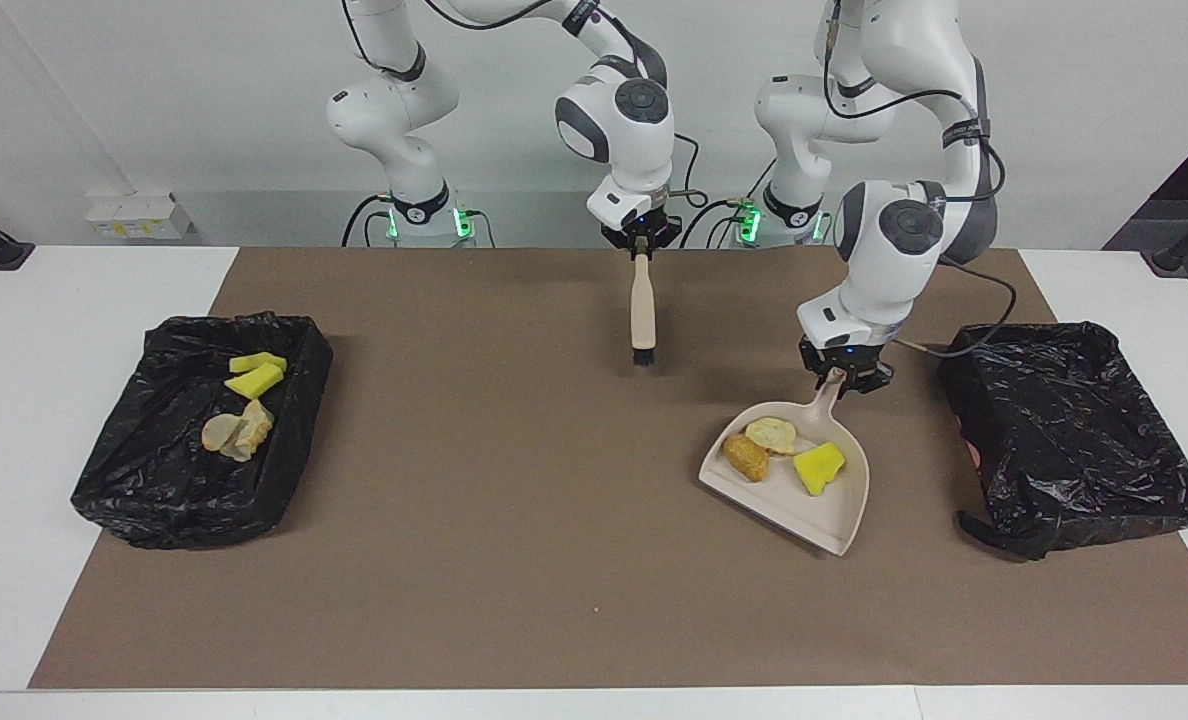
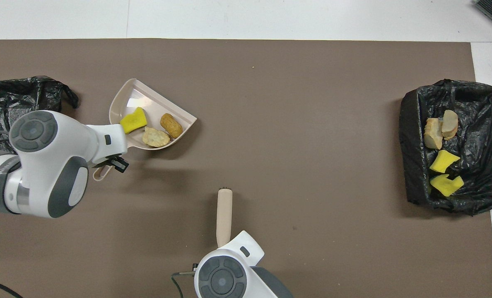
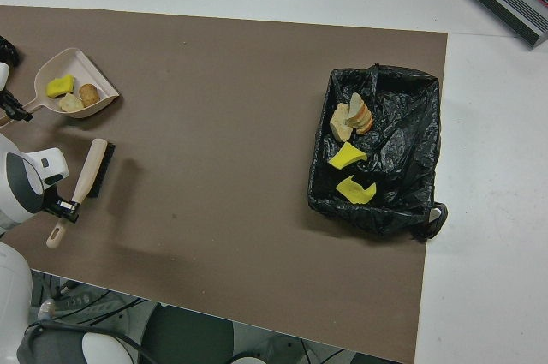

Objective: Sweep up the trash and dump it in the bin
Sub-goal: 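Tip the dustpan into the black bag with the left gripper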

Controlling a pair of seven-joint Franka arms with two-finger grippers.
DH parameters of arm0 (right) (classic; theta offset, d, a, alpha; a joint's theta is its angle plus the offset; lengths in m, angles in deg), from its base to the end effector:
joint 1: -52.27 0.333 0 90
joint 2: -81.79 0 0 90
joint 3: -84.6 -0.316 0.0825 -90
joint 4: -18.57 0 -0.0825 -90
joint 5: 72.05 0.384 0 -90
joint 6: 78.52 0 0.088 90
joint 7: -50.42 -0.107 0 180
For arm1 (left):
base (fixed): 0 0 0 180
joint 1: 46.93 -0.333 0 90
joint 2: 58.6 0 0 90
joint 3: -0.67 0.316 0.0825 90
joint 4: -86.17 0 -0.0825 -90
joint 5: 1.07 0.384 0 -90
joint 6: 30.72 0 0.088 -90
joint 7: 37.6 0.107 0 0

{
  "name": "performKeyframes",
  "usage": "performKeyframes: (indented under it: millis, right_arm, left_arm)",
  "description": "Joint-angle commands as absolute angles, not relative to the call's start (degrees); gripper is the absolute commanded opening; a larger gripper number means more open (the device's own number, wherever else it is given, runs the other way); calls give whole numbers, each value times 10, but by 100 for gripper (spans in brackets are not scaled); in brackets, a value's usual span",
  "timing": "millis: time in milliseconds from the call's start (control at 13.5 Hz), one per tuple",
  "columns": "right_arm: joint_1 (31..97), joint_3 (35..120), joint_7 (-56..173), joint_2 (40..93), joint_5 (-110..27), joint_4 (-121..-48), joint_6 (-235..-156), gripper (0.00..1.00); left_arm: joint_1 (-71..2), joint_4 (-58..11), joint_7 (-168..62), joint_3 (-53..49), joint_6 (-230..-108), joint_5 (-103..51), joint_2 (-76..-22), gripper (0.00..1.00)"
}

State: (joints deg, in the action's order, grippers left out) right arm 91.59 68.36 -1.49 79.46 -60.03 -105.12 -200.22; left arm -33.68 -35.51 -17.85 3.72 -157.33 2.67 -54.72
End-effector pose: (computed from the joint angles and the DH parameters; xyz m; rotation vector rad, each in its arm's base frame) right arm 0.2951 0.4458 0.3747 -3.0761 0.0820 0.2987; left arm 0.5456 -0.0962 0.3812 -2.9632 0.8542 -0.0210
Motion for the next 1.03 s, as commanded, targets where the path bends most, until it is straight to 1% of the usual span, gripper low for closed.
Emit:
performKeyframes:
  millis: [0, 74, 295, 443, 591, 738, 812, 886, 960]
  right_arm:
    - [944, 684, -37, 810, -618, -1091, -2011, 0]
    - [949, 684, -40, 812, -629, -1104, -2013, 0]
    - [949, 684, -40, 818, -630, -1119, -2018, 0]
    - [949, 684, -40, 809, -630, -1119, -2038, 0]
    - [949, 684, -37, 806, -630, -1119, -2042, 0]
    - [945, 684, -35, 799, -630, -1112, -2041, 14]
    - [942, 684, -31, 796, -630, -1111, -2042, 31]
    - [940, 685, -31, 791, -630, -1109, -2044, 33]
    - [931, 685, -31, 786, -629, -1103, -2044, 40]
  left_arm:
    - [-359, -342, -226, 37, -1571, 20, -574, 0]
    - [-378, -331, -227, 37, -1567, 20, -579, 0]
    - [-423, -257, -228, 38, -1469, 19, -570, 0]
    - [-455, -224, -227, 38, -1427, 19, -568, 0]
    - [-512, -185, -214, 38, -1381, 7, -561, 0]
    - [-563, -121, -160, 39, -1327, -8, -532, 0]
    - [-589, -107, -135, 39, -1319, -5, -524, 0]
    - [-617, -102, -105, 39, -1315, 0, -521, 0]
    - [-631, -99, -71, 39, -1310, 7, -521, 0]
